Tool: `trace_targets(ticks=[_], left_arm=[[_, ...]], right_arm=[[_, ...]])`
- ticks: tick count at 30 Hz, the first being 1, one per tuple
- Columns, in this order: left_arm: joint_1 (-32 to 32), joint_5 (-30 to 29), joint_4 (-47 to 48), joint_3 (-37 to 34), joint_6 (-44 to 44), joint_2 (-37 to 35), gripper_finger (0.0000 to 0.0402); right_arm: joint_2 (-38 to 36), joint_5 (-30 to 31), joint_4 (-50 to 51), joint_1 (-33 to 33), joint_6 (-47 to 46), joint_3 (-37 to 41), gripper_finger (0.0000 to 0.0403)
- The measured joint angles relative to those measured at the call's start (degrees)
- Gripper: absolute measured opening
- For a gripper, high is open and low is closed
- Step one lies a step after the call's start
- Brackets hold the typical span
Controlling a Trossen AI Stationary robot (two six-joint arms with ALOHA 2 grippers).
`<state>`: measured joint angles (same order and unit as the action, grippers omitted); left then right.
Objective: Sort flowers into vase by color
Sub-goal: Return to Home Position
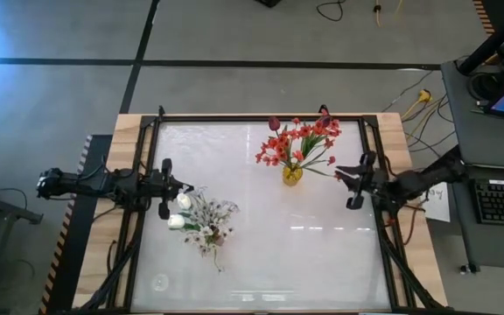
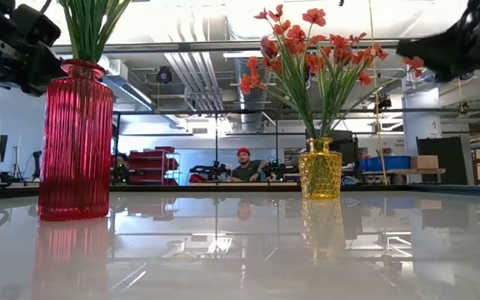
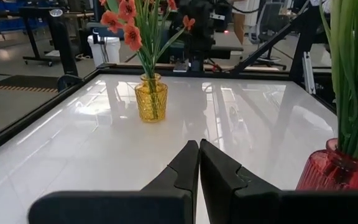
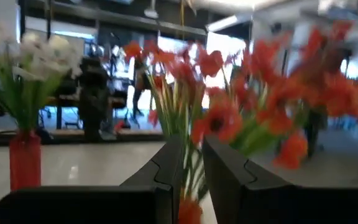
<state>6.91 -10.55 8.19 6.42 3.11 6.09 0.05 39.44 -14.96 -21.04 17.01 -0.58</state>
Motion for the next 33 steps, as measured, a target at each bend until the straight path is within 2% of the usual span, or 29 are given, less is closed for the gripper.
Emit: trace_targets(ticks=[5,7,11,15,33], left_arm=[[0.0,0.0,0.0,0.0,0.0,0.4,0.0000],[0.0,0.0,0.0,0.0,0.0,0.5,0.0000],[0.0,0.0,0.0,0.0,0.0,0.8,0.0000],[0.0,0.0,0.0,0.0,0.0,1.1,0.0000],[0.0,0.0,-0.1,0.0,0.0,1.8,0.0000]], right_arm=[[0.0,-10.6,10.0,8.6,-11.6,0.0,0.0057],[0.0,-14.0,11.0,12.3,-14.5,0.0,0.0057],[0.0,-23.9,11.9,17.3,-13.0,0.0,0.0057],[0.4,-28.7,12.6,20.1,-9.7,0.0,0.0057],[1.9,-29.2,12.7,20.1,-8.0,0.0,0.0057]])
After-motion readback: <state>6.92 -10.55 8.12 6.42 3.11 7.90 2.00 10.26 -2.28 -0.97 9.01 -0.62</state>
